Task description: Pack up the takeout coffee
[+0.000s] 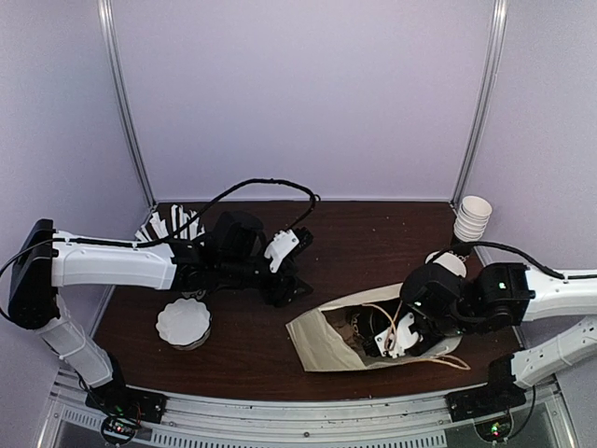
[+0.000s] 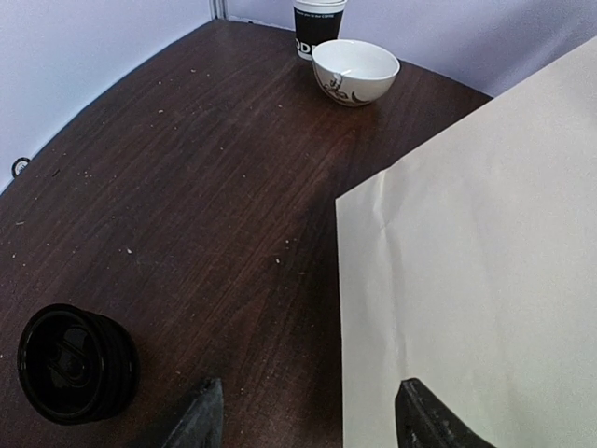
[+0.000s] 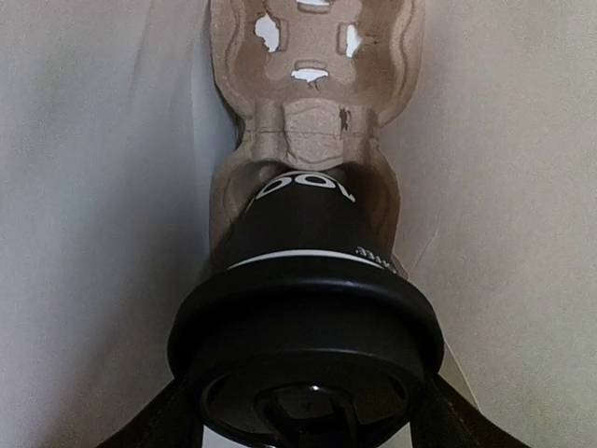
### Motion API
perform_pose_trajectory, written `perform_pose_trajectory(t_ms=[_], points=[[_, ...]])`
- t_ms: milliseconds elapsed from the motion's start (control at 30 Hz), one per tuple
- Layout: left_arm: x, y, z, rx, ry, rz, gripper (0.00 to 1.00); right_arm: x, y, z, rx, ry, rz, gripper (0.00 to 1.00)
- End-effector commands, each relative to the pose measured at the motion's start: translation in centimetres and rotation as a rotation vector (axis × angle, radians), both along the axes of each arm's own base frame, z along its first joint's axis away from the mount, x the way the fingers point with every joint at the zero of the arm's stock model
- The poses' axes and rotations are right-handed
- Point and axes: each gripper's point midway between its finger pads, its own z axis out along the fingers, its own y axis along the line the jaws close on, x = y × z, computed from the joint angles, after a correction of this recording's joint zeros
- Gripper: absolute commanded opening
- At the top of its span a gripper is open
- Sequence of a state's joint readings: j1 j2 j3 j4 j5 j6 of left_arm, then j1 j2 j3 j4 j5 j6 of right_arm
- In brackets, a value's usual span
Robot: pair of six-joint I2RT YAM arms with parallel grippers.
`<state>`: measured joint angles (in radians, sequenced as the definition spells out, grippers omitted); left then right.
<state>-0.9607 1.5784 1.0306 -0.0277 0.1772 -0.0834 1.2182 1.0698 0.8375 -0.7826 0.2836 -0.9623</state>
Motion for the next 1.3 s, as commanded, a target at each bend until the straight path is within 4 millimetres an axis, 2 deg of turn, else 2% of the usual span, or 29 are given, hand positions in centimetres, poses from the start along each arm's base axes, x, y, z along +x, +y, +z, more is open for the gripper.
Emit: perform_pose_trajectory(t_ms=[0,200,433,600,867,1033,1267], points=[[0.4,-0.1,0.7,-0.02,-0.008,0.002,0.66,1.0,-0.2,-0.6,-0.047,0.0,-0.041,0.49],[0.3,0.8,0.9,-0.021,-0.016,0.024,0.66,0.6,0.1,-1.8,-0.12,0.094,-0.025,0.49],[0.6,3.4,1.3,-0.056,-0.009,0.106,0.67,-0.1,0.7,-1.2,-0.161,0.207,-0.01,0.49],[0.5,4.8,1.7,-0.073,-0.014,0.144,0.67,-0.3,1.0,-2.0,-0.213,0.31,-0.047,0.49],[-0.2,6.8,2.4,-0.092,-0.03,0.184,0.67,0.9,1.0,-2.6,-0.297,0.47,-0.175,0.48],[-0.7,7.6,2.8,-0.106,-0.033,0.193,0.67,0.9,1.7,-2.9,-0.306,0.6,-0.223,0.48],[-1.2,8.1,4.3,-0.13,-0.04,0.192,0.67,1.7,2.6,-5.1,-0.326,0.756,-0.298,0.48]])
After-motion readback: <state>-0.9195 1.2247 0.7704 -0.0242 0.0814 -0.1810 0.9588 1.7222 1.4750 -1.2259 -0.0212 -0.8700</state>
